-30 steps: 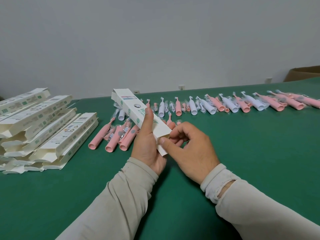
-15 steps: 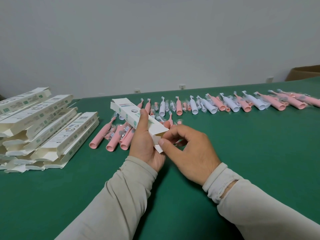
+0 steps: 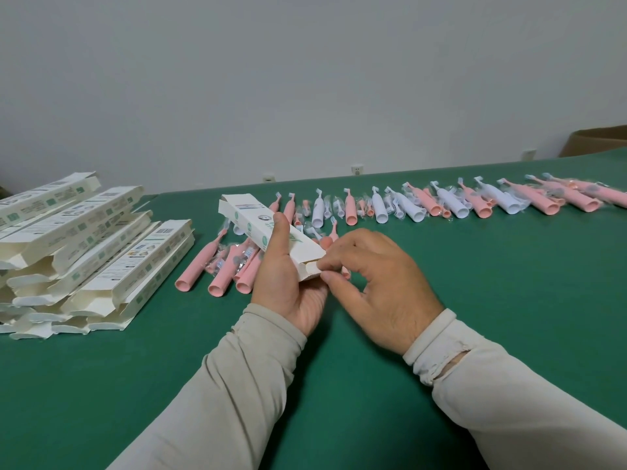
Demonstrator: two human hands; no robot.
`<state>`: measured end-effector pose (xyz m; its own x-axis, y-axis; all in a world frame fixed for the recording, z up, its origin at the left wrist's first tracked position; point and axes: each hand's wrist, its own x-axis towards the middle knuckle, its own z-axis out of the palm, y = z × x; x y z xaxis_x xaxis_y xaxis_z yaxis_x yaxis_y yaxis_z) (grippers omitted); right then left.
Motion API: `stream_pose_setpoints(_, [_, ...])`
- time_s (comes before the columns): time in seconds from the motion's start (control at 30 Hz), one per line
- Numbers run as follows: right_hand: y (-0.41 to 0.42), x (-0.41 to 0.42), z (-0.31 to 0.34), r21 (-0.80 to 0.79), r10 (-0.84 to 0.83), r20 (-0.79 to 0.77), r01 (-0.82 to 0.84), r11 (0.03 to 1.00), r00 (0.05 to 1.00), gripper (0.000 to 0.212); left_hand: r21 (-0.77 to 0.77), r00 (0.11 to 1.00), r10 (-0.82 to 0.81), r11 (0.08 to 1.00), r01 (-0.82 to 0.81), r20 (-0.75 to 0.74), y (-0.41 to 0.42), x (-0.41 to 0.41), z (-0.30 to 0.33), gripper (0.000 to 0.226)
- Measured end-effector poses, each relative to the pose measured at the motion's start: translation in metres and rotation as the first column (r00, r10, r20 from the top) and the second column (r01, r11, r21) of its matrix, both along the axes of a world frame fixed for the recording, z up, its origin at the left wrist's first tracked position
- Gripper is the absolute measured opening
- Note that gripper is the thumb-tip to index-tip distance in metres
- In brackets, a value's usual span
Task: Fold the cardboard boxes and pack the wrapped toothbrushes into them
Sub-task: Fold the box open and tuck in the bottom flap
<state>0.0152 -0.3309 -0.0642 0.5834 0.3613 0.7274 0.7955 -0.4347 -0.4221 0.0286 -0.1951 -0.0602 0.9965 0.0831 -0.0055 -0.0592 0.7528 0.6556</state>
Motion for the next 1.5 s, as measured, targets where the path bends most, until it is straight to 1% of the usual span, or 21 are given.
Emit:
stream_pose_setpoints(0.13, [-0.002, 0.002, 0.001, 0.003, -0.012, 0.027, 0.012, 1.000, 1.000, 0.004, -0.023, 0.997, -0.051, 0.998, 0.053, 0.052, -0.004, -0.004, 0.002, 0.043])
stream_pose_setpoints(0.3, [-0.010, 0.009, 0.004, 0.005, -0.123, 0.068, 0.123, 0.992, 0.990, 0.031, 0.036, 0.988, -0.156, 0.987, 0.156, -0.013, -0.003, -0.009, 0.003, 0.060])
stream_pose_setpoints(0.43, [-0.017, 0.016, 0.003, 0.007, -0.129, 0.031, 0.129, 0.992, 0.991, 0.037, 0.040, 0.985, -0.171, 0.984, 0.172, -0.013, -0.002, -0.014, 0.006, 0.062])
stream_pose_setpoints(0.5, [-0.020, 0.019, -0.002, 0.052, -0.078, -0.075, 0.082, 0.995, 0.994, 0.037, 0.139, 0.988, -0.155, 0.978, 0.157, -0.024, -0.001, -0.018, 0.009, 0.068])
stream_pose_setpoints(0.53, [-0.021, 0.021, -0.003, 0.113, -0.039, -0.148, 0.056, 0.992, 0.988, 0.036, 0.267, 0.992, -0.123, 0.955, 0.127, -0.033, -0.001, -0.020, 0.011, 0.070])
stream_pose_setpoints(0.57, [-0.022, 0.021, -0.003, 0.192, 0.000, -0.225, 0.044, 0.980, 0.974, 0.034, 0.444, 0.997, -0.068, 0.893, 0.072, -0.027, 0.001, -0.022, 0.012, 0.070])
stream_pose_setpoints(0.6, [-0.023, 0.023, -0.002, 0.280, 0.038, -0.292, 0.047, 0.959, 0.956, 0.035, 0.630, 1.000, 0.005, 0.777, -0.009, 0.008, 0.004, -0.025, 0.013, 0.065])
stream_pose_setpoints(0.63, [-0.025, 0.024, 0.000, 0.373, 0.076, -0.347, 0.063, 0.926, 0.935, 0.036, 0.783, 0.994, 0.086, 0.612, -0.110, 0.072, 0.009, -0.027, 0.013, 0.057])
stream_pose_setpoints(0.67, [-0.028, 0.025, 0.004, 0.458, 0.105, -0.393, 0.096, 0.884, 0.913, 0.038, 0.882, 0.977, 0.146, 0.424, -0.205, 0.157, 0.017, -0.027, 0.012, 0.048])
stream_pose_setpoints(0.7, [-0.030, 0.027, 0.008, 0.529, 0.124, -0.429, 0.137, 0.838, 0.895, 0.037, 0.925, 0.959, 0.159, 0.267, -0.269, 0.234, 0.026, -0.027, 0.010, 0.044])
stream_pose_setpoints(0.8, [-0.039, 0.034, 0.015, 0.649, 0.117, -0.475, 0.258, 0.716, 0.872, 0.020, 0.944, 0.937, 0.115, -0.050, -0.325, 0.329, 0.050, -0.018, 0.010, 0.049])
stream_pose_setpoints(0.83, [-0.042, 0.035, 0.016, 0.646, 0.053, -0.447, 0.281, 0.709, 0.893, 0.014, 0.925, 0.926, 0.112, -0.167, -0.341, 0.361, 0.055, -0.016, 0.011, 0.051])
stream_pose_setpoints(0.87, [-0.045, 0.035, 0.016, 0.609, -0.058, -0.375, 0.293, 0.737, 0.925, 0.013, 0.901, 0.914, 0.109, -0.244, -0.357, 0.392, 0.058, -0.013, 0.011, 0.053])
stream_pose_setpoints(0.9, [-0.048, 0.036, 0.016, 0.543, -0.187, -0.246, 0.295, 0.786, 0.951, 0.018, 0.882, 0.903, 0.105, -0.289, -0.372, 0.416, 0.059, -0.011, 0.011, 0.055])
stream_pose_setpoints(0.97, [-0.054, 0.036, 0.018, 0.389, -0.335, 0.048, 0.291, 0.874, 0.941, 0.023, 0.855, 0.882, 0.106, -0.322, -0.406, 0.458, 0.059, -0.010, 0.007, 0.057])
stream_pose_setpoints(1.03, [-0.053, 0.034, 0.020, 0.280, -0.316, 0.150, 0.266, 0.923, 0.937, 0.022, 0.851, 0.870, 0.118, -0.309, -0.425, 0.478, 0.060, -0.010, 0.001, 0.057])
stream_pose_setpoints(1.1, [-0.052, 0.033, 0.019, 0.175, -0.245, 0.098, 0.226, 0.958, 0.965, 0.023, 0.853, 0.872, 0.113, -0.300, -0.426, 0.475, 0.060, -0.008, -0.003, 0.058])
stream_pose_setpoints(1.17, [-0.051, 0.034, 0.013, 0.118, -0.175, -0.032, 0.178, 0.977, 0.984, 0.025, 0.849, 0.872, 0.095, -0.302, -0.434, 0.480, 0.062, -0.008, -0.004, 0.059])
stream_pose_setpoints(1.27, [-0.051, 0.039, 0.012, 0.220, -0.070, -0.212, 0.117, 0.969, 0.975, 0.024, 0.842, 0.872, 0.068, -0.305, -0.445, 0.485, 0.065, -0.010, -0.005, 0.060])
stream_pose_setpoints(1.33, [-0.052, 0.041, 0.014, 0.315, 0.040, -0.320, 0.067, 0.947, 0.947, 0.033, 0.861, 0.884, 0.061, -0.267, -0.434, 0.464, 0.068, -0.012, -0.005, 0.059])
stream_pose_setpoints(1.5, [-0.057, 0.043, 0.014, 0.342, 0.202, -0.431, -0.048, 0.938, 0.880, 0.053, 0.893, 0.907, 0.003, -0.172, -0.415, 0.422, 0.069, -0.016, -0.003, 0.054])
